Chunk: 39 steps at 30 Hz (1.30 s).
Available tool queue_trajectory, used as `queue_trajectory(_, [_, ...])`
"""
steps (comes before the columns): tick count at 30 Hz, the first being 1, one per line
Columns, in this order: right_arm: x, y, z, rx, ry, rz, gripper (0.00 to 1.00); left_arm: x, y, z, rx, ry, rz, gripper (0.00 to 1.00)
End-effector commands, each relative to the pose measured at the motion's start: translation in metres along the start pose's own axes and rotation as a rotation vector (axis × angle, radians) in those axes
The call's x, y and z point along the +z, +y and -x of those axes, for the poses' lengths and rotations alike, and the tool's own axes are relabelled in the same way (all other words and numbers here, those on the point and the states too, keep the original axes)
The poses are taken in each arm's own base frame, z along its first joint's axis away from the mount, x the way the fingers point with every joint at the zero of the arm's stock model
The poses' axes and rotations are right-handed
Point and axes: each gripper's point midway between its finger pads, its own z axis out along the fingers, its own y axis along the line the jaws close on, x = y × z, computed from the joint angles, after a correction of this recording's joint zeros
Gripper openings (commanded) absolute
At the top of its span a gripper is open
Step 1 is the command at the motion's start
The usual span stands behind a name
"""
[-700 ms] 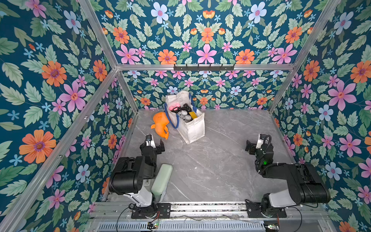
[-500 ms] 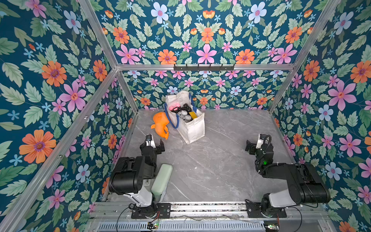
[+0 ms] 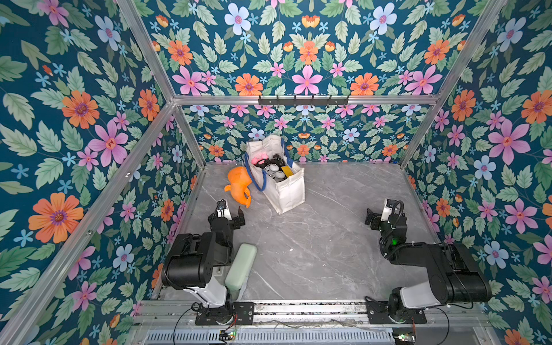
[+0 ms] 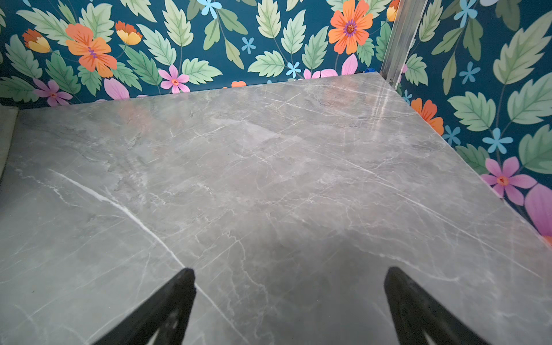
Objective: Take the alarm clock out of the canvas bag
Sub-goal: Move the canvas bag to the center of the board.
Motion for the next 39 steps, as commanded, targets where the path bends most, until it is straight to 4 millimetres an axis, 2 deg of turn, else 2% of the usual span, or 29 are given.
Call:
queue_trajectory(1, [0.0, 0.001, 0.005, 0.003, -0.017, 0.005, 0.99, 0.001, 0.0, 0.009, -0.003, -0.034, 0.001, 1.0])
queue_trajectory(15, [-0.003, 0.002, 0.005, 0.0, -0.03, 0.016, 0.99, 0.0, 0.0, 0.01, -0.002, -0.038, -0.002, 1.0])
queue_trajectory(19, [-0.009, 0.001, 0.013, 0.004, -0.059, 0.009, 0.99, -0.014, 0.002, 0.022, -0.008, -0.087, 0.0, 1.0])
queue_trajectory(21, [-0.012, 0.003, 0.02, -0.002, -0.04, 0.015, 0.99, -0.022, 0.009, 0.031, -0.027, -0.103, 0.033, 1.0])
queue_trajectory(23, [-0.016, 0.003, 0.031, -0.002, 0.013, 0.01, 0.99, -0.024, 0.022, 0.037, -0.081, -0.062, 0.106, 1.0])
queue_trajectory(25, [-0.022, 0.003, 0.045, 0.032, 0.048, -0.002, 0.99, -0.026, 0.026, 0.046, -0.096, -0.018, 0.136, 1.0])
queue_trajectory(29, [-0.045, -0.003, 0.08, 0.238, 0.092, -0.053, 0.99, -0.037, 0.043, 0.078, -0.277, 0.024, 0.242, 1.0])
queue_trajectory(31, [-0.056, 0.006, 0.095, 0.317, 0.132, -0.019, 0.99, -0.044, 0.052, 0.088, -0.401, 0.075, 0.312, 1.0])
queue_trajectory(32, [-0.061, 0.017, 0.103, 0.349, 0.151, 0.038, 0.99, -0.044, 0.048, 0.096, -0.428, 0.092, 0.296, 1.0])
queue_trajectory(36, [-0.083, 0.066, 0.13, 0.449, 0.188, 0.321, 0.99, -0.039, -0.003, 0.13, -0.478, 0.133, -0.004, 1.0])
queue_trajectory(39, [-0.096, 0.085, 0.14, 0.54, 0.193, 0.443, 0.99, -0.038, -0.021, 0.151, -0.556, 0.137, -0.104, 1.0])
